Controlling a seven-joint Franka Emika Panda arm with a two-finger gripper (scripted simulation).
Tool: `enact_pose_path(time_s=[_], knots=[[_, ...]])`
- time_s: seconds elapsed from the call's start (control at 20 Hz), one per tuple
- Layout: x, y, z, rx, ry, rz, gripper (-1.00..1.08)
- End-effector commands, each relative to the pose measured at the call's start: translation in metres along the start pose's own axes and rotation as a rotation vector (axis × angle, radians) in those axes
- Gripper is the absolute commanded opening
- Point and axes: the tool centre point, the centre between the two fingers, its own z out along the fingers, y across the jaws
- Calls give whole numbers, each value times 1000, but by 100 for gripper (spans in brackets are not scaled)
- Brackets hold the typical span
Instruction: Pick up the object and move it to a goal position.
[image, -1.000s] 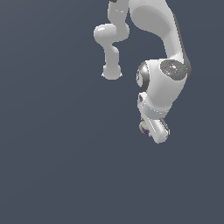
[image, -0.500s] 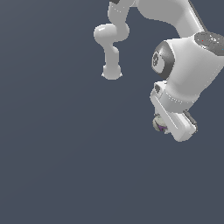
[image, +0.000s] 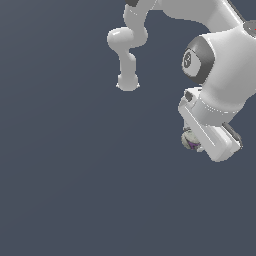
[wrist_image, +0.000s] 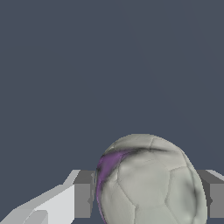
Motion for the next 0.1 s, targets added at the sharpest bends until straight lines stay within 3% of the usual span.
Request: enact_pose_path(time_s=[0.0, 0.05], knots=[[-1, -1, -3, 1, 0, 0, -100], [-1, -1, -3, 1, 0, 0, -100]])
